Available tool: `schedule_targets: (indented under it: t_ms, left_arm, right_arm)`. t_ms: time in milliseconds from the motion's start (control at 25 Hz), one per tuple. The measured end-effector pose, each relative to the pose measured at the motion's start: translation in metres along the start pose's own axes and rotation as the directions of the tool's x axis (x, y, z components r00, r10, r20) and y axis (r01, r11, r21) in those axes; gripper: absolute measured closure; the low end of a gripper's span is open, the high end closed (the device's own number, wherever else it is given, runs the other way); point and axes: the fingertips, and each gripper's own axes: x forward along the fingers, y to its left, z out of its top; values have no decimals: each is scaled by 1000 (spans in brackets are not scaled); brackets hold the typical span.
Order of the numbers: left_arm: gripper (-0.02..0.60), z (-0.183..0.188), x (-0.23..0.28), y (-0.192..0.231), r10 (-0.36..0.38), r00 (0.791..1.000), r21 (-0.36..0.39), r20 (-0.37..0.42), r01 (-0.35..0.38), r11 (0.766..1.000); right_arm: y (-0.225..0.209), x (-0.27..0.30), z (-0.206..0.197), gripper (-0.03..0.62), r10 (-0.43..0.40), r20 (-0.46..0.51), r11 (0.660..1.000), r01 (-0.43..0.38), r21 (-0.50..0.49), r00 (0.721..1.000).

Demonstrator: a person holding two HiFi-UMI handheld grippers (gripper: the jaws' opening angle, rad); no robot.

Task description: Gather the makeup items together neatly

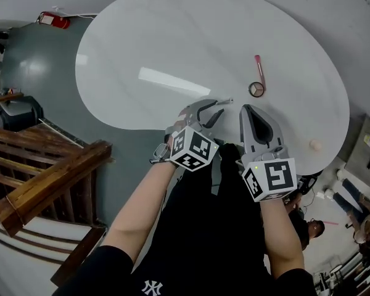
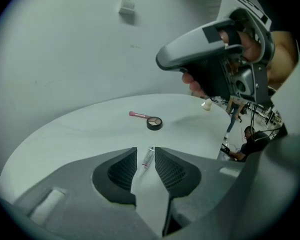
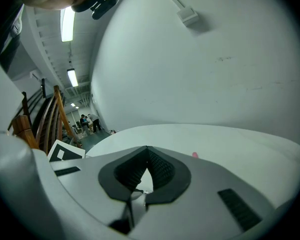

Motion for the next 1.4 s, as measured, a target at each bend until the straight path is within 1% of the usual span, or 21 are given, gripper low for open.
schedule_targets:
  t_ms: [200,480,600,920,960,1040,1200,1400]
  left_arm:
    - [485,-9,14,4,-8,1000,32,-29,9,999]
    - [485,-23,25,-1,-42,996,43,-81,45,998]
    - [485,-29,28,-1,-40,995,41,-96,44,998]
    - [486,-35,34,1,-28,992,-8,-120,27,1000]
    - [489,-35,34,1,-23,993,-19,-117,20,1000]
    - [522,-35,34,2,-3,994,-55,-108,-3,998]
    - [526,-35,34,4,32,995,-125,-94,-44,991]
    - [528,-35,34,7,60,995,-164,-82,-73,984]
  right_arm:
    - [-6,4,-7,580,-26,-6,1000,26,15,1000]
    - [-9,7,-13,580,-44,-23,999,45,26,999]
    - [-9,9,-14,580,-39,-28,999,40,25,999]
    - [-8,9,-14,580,-35,-38,999,36,20,999]
    - [-9,10,-14,580,-36,-40,999,37,21,999]
    - [-10,10,-15,580,-37,-44,999,38,21,998]
    - [-10,11,-15,580,-32,-45,999,33,15,998]
    - [-11,13,-16,580,-35,-52,999,36,18,998]
